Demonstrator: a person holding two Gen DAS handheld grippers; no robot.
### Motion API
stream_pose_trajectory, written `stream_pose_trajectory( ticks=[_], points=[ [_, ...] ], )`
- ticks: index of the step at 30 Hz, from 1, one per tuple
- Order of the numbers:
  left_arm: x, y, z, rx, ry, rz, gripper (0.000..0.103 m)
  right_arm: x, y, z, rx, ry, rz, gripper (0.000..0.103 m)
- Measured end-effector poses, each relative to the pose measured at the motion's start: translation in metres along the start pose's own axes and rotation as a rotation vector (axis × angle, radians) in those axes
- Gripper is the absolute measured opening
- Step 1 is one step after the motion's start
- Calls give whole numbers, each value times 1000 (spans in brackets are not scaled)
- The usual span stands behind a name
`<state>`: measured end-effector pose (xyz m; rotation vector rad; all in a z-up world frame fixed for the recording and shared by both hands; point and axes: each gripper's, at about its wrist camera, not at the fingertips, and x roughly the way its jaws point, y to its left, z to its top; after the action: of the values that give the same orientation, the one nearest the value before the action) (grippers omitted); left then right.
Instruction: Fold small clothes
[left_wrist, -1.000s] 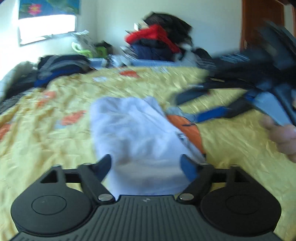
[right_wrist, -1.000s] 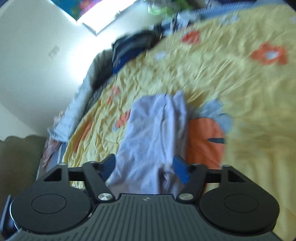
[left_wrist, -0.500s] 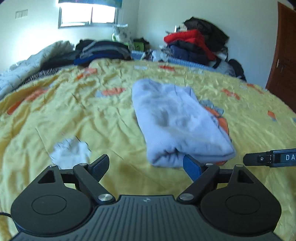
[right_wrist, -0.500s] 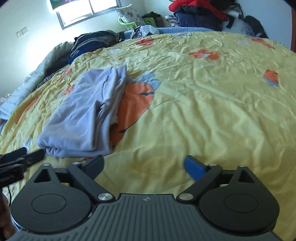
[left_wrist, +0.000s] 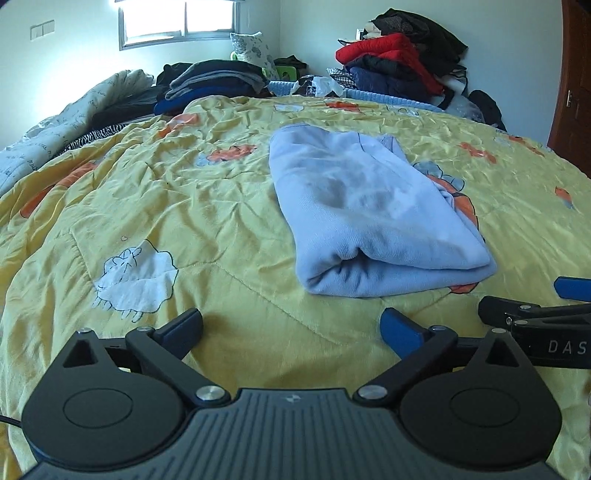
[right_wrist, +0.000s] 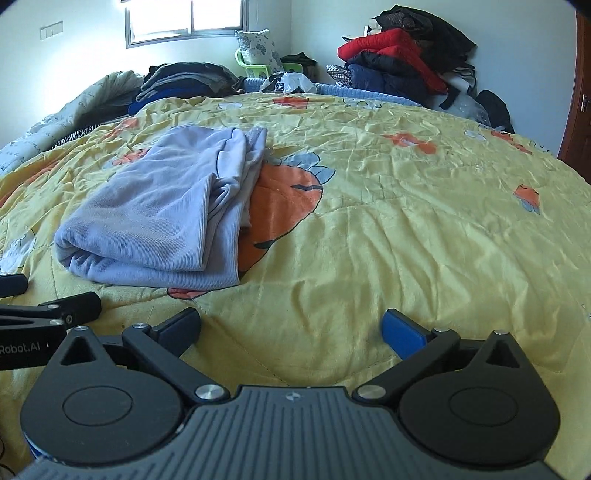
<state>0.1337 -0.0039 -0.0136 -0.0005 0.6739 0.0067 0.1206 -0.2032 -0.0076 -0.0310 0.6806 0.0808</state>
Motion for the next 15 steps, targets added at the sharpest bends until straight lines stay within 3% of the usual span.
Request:
stream_pose_trajectory(
  ticks=[15],
  points=[
    [-1, -1, -2, 6, -4, 9, 103, -2, 3, -3, 0, -8, 8, 103]
  ],
)
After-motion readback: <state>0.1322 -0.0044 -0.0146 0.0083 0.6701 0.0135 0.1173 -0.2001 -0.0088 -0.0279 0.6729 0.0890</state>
